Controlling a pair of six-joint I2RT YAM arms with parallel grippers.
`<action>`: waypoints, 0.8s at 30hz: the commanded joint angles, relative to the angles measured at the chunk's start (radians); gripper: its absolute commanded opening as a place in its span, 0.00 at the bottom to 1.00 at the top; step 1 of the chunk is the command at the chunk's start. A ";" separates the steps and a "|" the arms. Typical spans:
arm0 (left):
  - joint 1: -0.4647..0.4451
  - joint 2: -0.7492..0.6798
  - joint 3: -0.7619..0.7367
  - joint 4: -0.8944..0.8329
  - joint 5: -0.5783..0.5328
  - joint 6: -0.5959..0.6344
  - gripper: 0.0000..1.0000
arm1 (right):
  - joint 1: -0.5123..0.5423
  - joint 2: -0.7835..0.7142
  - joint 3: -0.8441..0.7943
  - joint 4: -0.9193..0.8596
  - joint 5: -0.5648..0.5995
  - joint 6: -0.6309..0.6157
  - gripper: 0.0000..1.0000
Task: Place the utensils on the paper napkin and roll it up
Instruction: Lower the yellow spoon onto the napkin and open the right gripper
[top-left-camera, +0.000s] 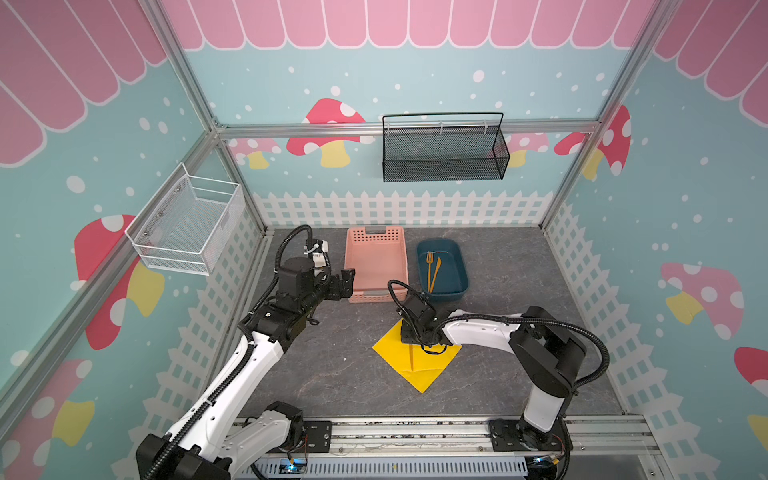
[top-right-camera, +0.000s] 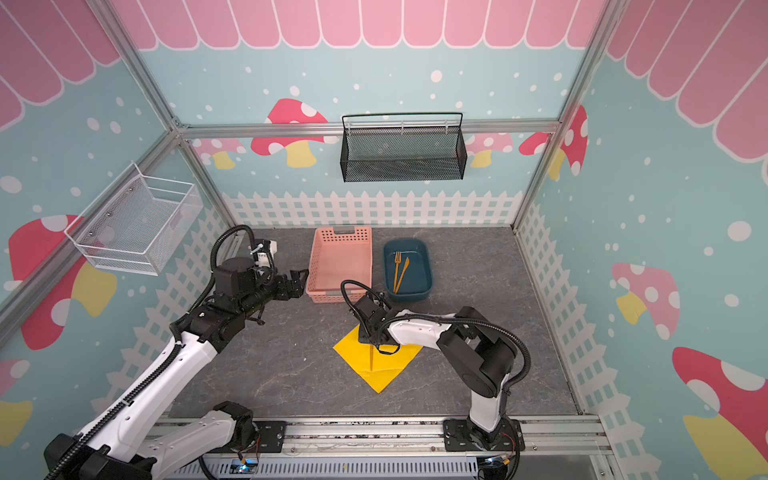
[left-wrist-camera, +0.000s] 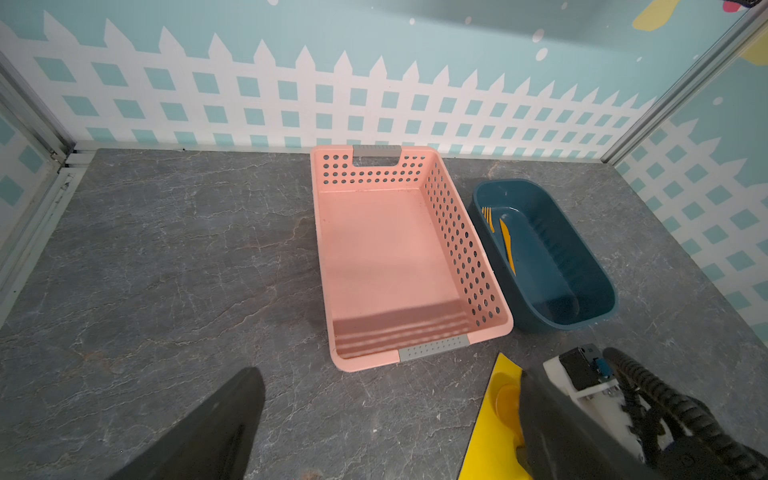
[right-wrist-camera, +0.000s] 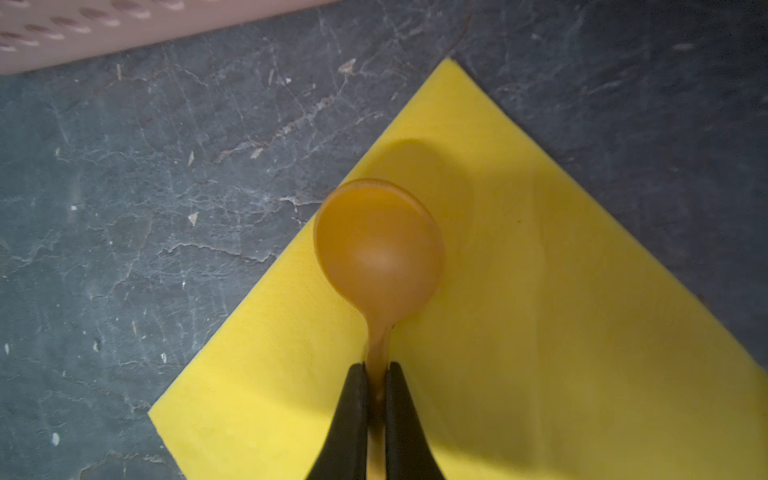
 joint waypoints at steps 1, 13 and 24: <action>-0.003 -0.014 0.009 -0.008 -0.003 0.002 0.97 | -0.005 0.017 0.029 0.000 0.000 0.002 0.03; -0.005 -0.008 0.009 -0.008 -0.002 0.001 0.97 | -0.011 0.058 0.036 -0.004 -0.010 -0.002 0.06; -0.002 -0.004 0.009 -0.007 -0.001 0.001 0.97 | -0.014 0.044 0.043 -0.023 -0.001 -0.001 0.18</action>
